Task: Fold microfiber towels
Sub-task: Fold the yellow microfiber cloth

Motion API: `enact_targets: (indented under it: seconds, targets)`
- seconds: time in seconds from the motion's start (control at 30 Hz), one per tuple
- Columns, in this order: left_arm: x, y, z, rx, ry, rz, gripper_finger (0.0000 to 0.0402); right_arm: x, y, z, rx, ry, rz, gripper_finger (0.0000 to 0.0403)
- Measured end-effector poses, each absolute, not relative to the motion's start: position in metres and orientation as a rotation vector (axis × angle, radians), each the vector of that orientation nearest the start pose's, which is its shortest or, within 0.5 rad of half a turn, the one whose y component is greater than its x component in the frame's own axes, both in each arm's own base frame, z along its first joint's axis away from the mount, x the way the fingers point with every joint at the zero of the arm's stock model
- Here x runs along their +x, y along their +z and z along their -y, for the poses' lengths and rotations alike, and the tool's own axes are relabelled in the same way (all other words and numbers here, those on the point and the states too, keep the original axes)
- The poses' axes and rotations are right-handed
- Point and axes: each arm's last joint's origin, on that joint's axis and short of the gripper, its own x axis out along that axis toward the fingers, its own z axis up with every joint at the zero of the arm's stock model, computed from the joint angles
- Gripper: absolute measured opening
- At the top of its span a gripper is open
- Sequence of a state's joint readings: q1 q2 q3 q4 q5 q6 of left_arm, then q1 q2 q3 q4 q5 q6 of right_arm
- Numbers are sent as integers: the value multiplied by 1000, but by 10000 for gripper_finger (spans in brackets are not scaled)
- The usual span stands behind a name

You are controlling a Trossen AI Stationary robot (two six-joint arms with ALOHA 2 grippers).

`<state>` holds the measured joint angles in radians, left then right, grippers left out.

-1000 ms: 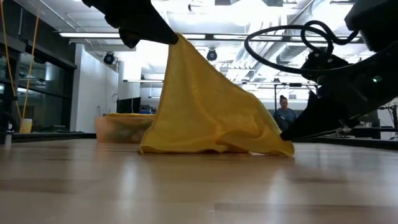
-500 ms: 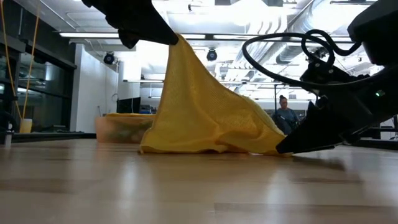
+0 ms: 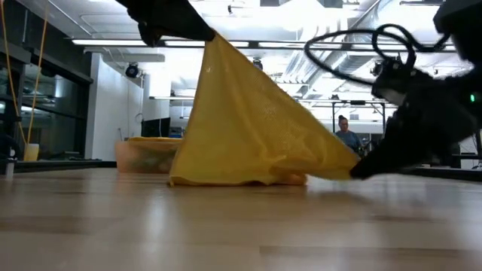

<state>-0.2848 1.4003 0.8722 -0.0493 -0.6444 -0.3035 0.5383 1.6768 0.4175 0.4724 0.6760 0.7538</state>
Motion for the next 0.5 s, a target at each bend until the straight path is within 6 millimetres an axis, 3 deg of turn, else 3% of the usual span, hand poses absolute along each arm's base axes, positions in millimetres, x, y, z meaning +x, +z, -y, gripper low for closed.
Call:
enact_targets:
  seconds: [0.33, 0.5]
  targets:
    - [288, 251, 64, 16, 478, -381, 0, 185, 154, -91, 186, -275, -605, 1]
    - [287, 254, 63, 52, 513, -370, 0, 165, 171, -82, 137, -183, -664, 1]
